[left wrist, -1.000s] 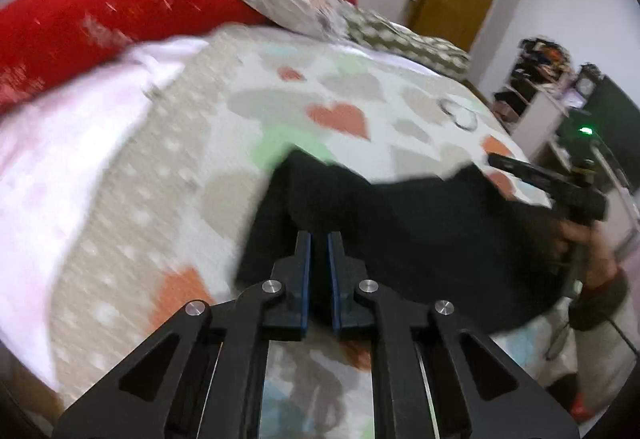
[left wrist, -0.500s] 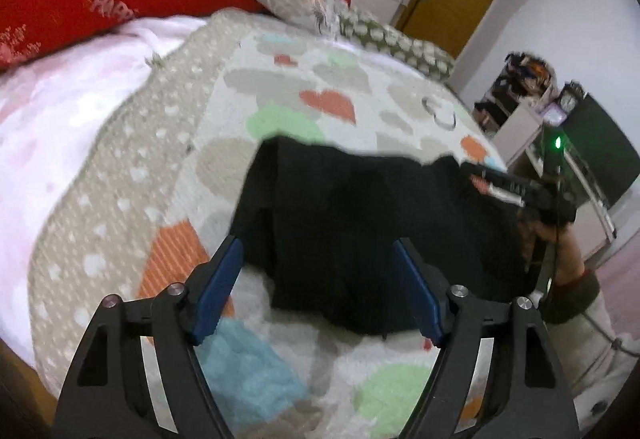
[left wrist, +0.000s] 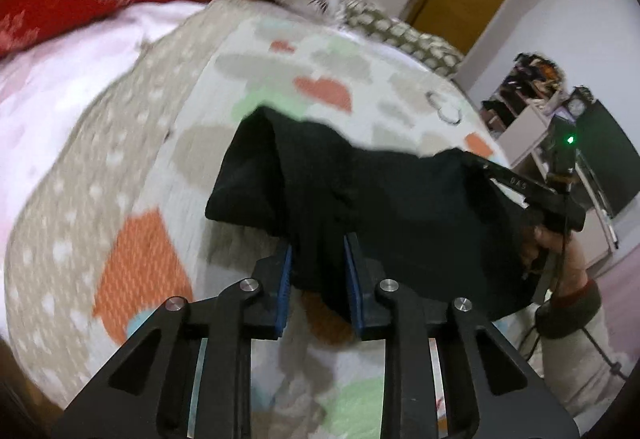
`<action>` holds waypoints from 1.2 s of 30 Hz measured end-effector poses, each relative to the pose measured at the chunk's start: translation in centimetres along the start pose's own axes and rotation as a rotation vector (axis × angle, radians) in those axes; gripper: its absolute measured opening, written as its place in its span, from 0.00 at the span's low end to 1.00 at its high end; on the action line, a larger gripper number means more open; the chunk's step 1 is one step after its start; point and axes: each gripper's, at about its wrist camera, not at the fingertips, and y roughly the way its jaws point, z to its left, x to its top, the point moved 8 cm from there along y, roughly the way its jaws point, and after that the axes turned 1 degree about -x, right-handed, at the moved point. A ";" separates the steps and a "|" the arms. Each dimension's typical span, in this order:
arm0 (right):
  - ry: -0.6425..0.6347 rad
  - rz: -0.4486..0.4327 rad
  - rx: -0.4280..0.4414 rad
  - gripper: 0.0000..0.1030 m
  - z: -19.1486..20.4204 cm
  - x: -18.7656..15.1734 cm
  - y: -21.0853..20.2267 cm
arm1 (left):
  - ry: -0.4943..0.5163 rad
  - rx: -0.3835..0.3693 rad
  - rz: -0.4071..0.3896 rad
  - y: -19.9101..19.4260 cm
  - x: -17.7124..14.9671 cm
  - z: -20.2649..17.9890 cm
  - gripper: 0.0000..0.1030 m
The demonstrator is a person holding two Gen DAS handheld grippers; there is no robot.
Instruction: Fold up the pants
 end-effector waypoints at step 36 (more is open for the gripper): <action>0.049 -0.027 0.038 0.02 0.3 0.7 -0.7 | -0.025 0.075 0.097 -2.0 -2.9 -1.6 0.17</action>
